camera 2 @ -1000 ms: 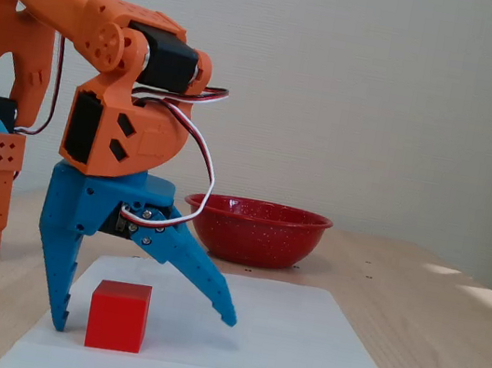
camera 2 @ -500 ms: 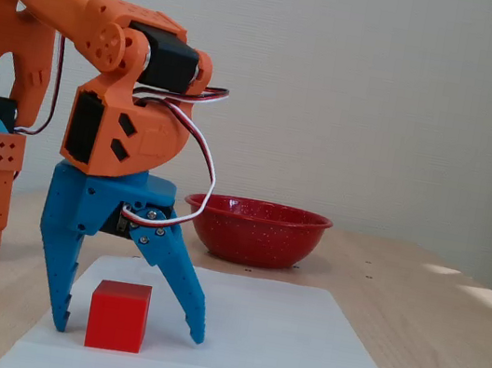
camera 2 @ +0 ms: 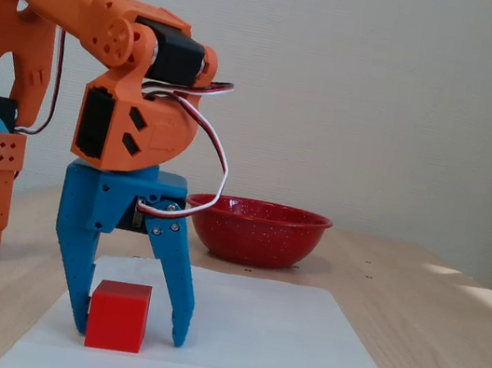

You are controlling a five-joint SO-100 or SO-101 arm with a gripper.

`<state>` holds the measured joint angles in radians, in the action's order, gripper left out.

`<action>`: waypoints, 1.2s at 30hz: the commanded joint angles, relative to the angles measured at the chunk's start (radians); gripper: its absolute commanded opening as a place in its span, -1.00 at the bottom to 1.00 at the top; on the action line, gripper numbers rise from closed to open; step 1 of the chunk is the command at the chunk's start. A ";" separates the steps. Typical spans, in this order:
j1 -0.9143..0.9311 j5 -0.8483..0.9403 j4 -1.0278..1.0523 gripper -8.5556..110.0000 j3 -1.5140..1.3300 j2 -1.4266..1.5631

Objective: Grasp the red cube and put it in the red bowl

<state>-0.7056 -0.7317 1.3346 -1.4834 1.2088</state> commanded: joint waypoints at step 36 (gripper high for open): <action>0.183 0.245 0.511 -0.85 0.586 0.158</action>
<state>-0.5599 -0.5185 1.7840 -1.0048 1.2072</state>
